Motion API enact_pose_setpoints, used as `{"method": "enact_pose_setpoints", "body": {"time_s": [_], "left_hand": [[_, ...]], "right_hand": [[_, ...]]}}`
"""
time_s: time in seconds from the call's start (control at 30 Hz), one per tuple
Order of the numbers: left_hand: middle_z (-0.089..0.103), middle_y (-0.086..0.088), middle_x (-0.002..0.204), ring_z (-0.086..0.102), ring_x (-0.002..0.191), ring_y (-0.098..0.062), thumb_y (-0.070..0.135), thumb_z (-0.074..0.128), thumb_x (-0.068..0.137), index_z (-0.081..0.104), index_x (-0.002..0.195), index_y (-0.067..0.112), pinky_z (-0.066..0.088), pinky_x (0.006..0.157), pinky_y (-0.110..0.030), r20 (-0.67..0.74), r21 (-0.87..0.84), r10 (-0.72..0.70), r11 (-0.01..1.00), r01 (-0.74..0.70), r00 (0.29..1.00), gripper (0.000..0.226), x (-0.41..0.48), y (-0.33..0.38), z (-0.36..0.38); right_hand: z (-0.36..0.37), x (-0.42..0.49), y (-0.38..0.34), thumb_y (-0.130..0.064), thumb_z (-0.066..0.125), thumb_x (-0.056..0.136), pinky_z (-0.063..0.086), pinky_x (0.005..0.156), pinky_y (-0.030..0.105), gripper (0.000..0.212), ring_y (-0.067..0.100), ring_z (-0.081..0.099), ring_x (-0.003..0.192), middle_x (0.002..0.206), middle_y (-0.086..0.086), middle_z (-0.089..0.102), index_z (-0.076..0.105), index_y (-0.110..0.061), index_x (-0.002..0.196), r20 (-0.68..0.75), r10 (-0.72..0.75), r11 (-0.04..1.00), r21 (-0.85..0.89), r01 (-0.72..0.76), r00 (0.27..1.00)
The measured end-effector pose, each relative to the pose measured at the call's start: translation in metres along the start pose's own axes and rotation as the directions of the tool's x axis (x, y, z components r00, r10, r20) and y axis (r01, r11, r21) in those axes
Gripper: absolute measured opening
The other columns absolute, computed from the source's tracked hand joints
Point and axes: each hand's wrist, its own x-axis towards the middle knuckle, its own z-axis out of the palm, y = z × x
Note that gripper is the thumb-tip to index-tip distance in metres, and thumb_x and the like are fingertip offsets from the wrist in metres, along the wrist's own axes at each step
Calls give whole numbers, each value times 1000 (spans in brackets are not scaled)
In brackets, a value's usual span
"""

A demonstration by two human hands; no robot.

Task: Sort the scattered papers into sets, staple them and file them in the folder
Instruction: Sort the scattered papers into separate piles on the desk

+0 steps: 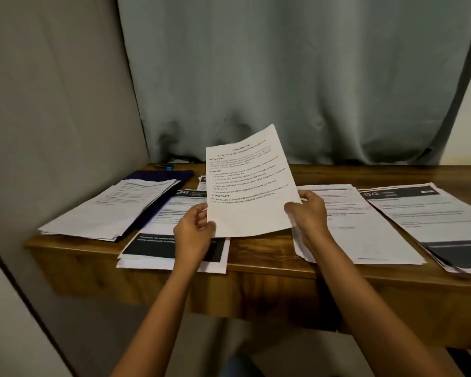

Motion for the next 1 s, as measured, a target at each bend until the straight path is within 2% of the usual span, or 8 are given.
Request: {"method": "enact_pose_setpoints", "body": {"time_s": [0.2,0.37,0.53,0.63,0.7,0.8,0.9,1.0], "left_hand": [[65,5,104,60,95,-5,-4,62,85,59,125,11,50,87,-20,29,113,5,994,-9,1000,43,3,-18,-33],[61,3,101,56,93,-8,-1,63,84,58,129,9,42,72,-7,66,259,-30,966,12,997,46,9,-30,-52],[64,-7,120,57,101,-12,5,63,87,54,133,7,42,84,-17,73,348,-40,937,12,997,46,12,-33,-60],[64,-9,121,61,102,-16,12,63,90,56,131,8,43,84,-18,31,409,45,911,-53,999,42,16,-34,-68],[60,-10,127,58,112,-21,20,61,92,56,131,9,46,92,-25,-1,496,160,857,-139,987,41,26,-37,-77],[41,-11,148,34,138,-26,30,51,98,40,142,9,30,112,-36,69,675,222,708,-210,973,51,54,-43,-93],[18,-10,159,11,148,-27,42,36,101,20,152,11,9,119,-41,184,780,84,593,-198,979,62,86,-46,-105],[8,-8,161,4,149,-25,52,24,100,8,154,13,1,119,-46,277,847,-56,485,-217,959,69,108,-49,-106]], "right_hand": [[12,-3,2,-13,67,81,50,69,33,9,21,65,88,96,3,69,64,-9,89,123,0,955,-294,37,992],[23,-6,2,-26,68,84,35,57,27,26,23,62,74,74,10,64,60,-4,74,220,87,897,-441,19,972],[31,1,-5,-26,69,84,31,51,24,27,15,54,62,62,5,55,62,-3,72,230,130,801,-598,35,964],[31,4,-9,-15,68,83,35,53,25,19,23,59,71,76,14,63,67,4,82,209,121,788,-615,34,970],[30,7,-12,-10,66,83,45,64,33,23,27,60,80,99,22,66,68,9,96,165,75,802,-596,38,983],[30,14,-14,-12,66,85,47,72,37,14,22,56,78,107,17,65,68,0,92,120,28,840,-542,42,992],[32,22,-14,-15,67,86,44,66,28,11,24,58,84,108,13,64,66,-6,93,85,-8,891,-451,46,996],[37,28,-13,-16,67,87,50,71,32,13,28,62,89,111,14,66,68,-6,95,44,-11,922,-387,27,999]]}}
